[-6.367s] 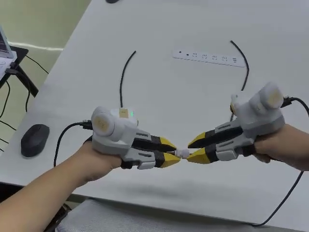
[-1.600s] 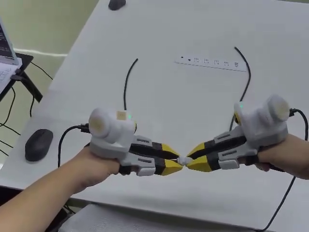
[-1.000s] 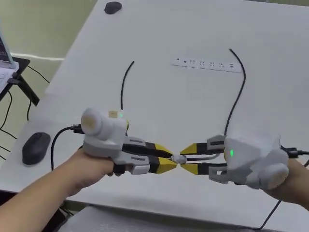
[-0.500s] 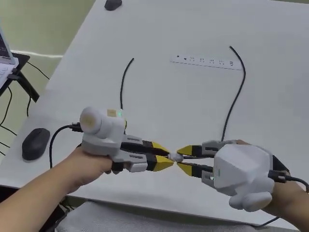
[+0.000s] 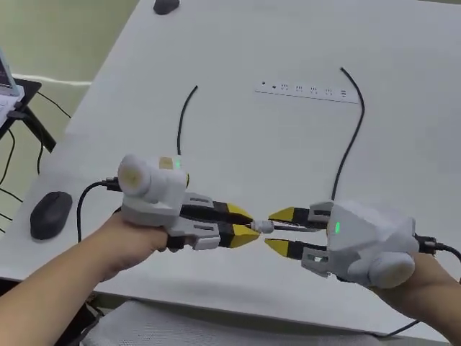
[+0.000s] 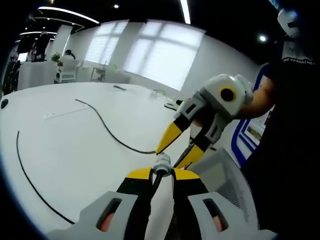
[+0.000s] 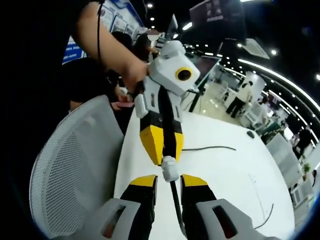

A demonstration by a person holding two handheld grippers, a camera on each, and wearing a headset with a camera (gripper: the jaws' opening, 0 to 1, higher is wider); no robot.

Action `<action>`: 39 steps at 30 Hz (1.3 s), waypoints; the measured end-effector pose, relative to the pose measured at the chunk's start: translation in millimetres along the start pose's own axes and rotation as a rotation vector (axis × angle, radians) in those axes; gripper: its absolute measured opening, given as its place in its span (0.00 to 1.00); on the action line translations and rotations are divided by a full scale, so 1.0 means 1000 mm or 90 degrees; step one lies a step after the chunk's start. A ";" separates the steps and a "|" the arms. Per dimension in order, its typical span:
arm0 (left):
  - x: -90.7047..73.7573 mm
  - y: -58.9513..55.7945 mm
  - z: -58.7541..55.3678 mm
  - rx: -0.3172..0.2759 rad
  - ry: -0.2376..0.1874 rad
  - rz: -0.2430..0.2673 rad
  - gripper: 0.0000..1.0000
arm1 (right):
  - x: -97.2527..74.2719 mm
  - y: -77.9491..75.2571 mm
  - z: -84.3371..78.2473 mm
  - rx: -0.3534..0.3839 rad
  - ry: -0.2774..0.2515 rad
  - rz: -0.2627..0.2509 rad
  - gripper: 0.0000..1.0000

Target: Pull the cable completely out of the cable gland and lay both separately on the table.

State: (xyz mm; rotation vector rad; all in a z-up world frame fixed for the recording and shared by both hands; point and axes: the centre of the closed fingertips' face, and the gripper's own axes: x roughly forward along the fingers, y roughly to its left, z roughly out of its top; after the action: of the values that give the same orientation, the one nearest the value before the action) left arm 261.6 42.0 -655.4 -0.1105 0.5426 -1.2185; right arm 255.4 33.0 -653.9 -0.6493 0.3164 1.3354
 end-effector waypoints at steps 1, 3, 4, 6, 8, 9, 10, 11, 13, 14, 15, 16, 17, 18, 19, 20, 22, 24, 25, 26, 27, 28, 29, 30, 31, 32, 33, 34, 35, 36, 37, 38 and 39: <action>0.000 0.000 0.000 0.006 0.000 0.001 0.15 | -0.001 -0.001 -0.001 0.007 0.001 -0.002 0.15; -0.001 0.001 0.001 0.005 0.000 0.002 0.15 | -0.003 -0.006 -0.008 0.037 0.016 -0.025 0.16; -0.002 0.001 0.001 0.009 -0.002 0.002 0.15 | -0.004 -0.007 -0.009 0.043 0.015 -0.031 0.16; -0.001 0.001 0.001 0.015 -0.001 0.003 0.15 | -0.004 -0.007 -0.014 0.072 0.025 -0.039 0.16; -0.001 0.001 0.000 0.019 0.003 0.003 0.15 | -0.002 -0.005 -0.017 0.083 0.036 -0.044 0.14; -0.001 0.001 0.000 0.019 0.005 0.005 0.15 | -0.002 -0.005 -0.019 0.097 0.042 -0.048 0.12; -0.001 0.001 0.000 0.027 0.006 0.006 0.15 | -0.001 -0.004 -0.021 0.106 0.046 -0.053 0.10; -0.001 0.001 0.000 0.027 0.006 0.006 0.15 | 0.000 -0.004 -0.023 0.111 0.049 -0.056 0.09; 0.000 0.001 0.000 0.034 0.009 0.006 0.15 | 0.002 -0.005 -0.023 0.111 0.055 -0.070 0.08; 0.000 0.001 0.000 0.035 0.010 0.005 0.15 | 0.002 -0.006 -0.023 0.113 0.056 -0.078 0.07; 0.000 0.000 0.001 0.037 0.010 0.004 0.15 | 0.003 -0.007 -0.022 0.116 0.054 -0.083 0.06; 0.000 0.000 0.001 0.039 0.009 0.004 0.15 | 0.003 -0.008 -0.022 0.119 0.052 -0.086 0.06; 0.000 0.000 0.002 0.039 0.007 0.005 0.15 | 0.003 -0.008 -0.021 0.119 0.051 -0.091 0.06; 0.000 0.000 0.002 0.040 0.006 0.006 0.15 | 0.004 -0.008 -0.021 0.115 0.052 -0.094 0.06; 0.000 0.000 0.003 0.043 0.007 0.008 0.15 | 0.004 -0.008 -0.021 0.112 0.054 -0.096 0.06; 0.000 0.000 0.003 0.043 0.007 0.008 0.15 | 0.004 -0.009 -0.021 0.108 0.057 -0.100 0.06; 0.000 0.000 0.003 0.045 0.006 0.009 0.15 | 0.003 -0.010 -0.021 0.107 0.057 -0.103 0.05; 0.000 0.000 0.004 0.045 0.004 0.011 0.15 | 0.002 -0.011 -0.020 0.105 0.056 -0.108 0.04; 0.000 0.000 0.004 0.045 0.004 0.012 0.15 | 0.001 -0.012 -0.019 0.101 0.054 -0.112 0.03; 0.001 0.000 0.005 0.044 0.003 0.013 0.15 | 0.001 -0.012 -0.017 0.098 0.052 -0.112 0.03; 0.001 0.001 0.005 0.043 0.002 0.015 0.15 | 0.002 -0.011 -0.016 0.089 0.054 -0.112 0.03; 0.002 0.001 0.004 0.041 0.003 0.015 0.15 | 0.002 -0.011 -0.016 0.087 0.055 -0.112 0.03; 0.002 0.001 0.004 0.040 0.003 0.014 0.15 | 0.003 -0.011 -0.015 0.085 0.053 -0.111 0.03; 0.003 0.001 0.004 0.040 0.003 0.014 0.15 | 0.004 -0.010 -0.016 0.085 0.056 -0.112 0.03; 0.003 0.002 0.003 0.040 0.005 0.015 0.15 | 0.004 -0.011 -0.016 0.083 0.058 -0.112 0.02; 0.004 0.002 0.003 0.039 0.007 0.015 0.15 | 0.005 -0.010 -0.017 0.080 0.061 -0.112 0.02; 0.004 0.001 0.003 0.039 0.007 0.015 0.15 | 0.005 -0.010 -0.018 0.077 0.062 -0.111 0.02; 0.004 0.001 0.003 0.039 0.008 0.014 0.15 | 0.005 -0.010 -0.018 0.077 0.062 -0.108 0.02; 0.004 0.001 0.003 0.038 0.010 0.013 0.15 | 0.005 -0.009 -0.018 0.078 0.063 -0.107 0.01; 0.004 0.001 0.003 0.038 0.012 0.012 0.15 | 0.005 -0.010 -0.018 0.081 0.064 -0.105 0.01; 0.004 0.001 0.003 0.039 0.012 0.012 0.14 | 0.005 -0.010 -0.018 0.081 0.064 -0.105 0.01; 0.004 0.001 0.003 0.038 0.012 0.012 0.14 | 0.005 -0.010 -0.018 0.082 0.064 -0.104 0.00; 0.004 0.002 0.004 0.039 0.013 0.011 0.14 | 0.006 -0.010 -0.018 0.082 0.064 -0.102 0.00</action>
State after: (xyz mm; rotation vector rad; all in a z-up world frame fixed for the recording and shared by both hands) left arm 265.7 38.1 -654.3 -0.0419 0.5221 -1.2185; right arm 269.3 25.5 -669.0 -0.6214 0.4195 1.1224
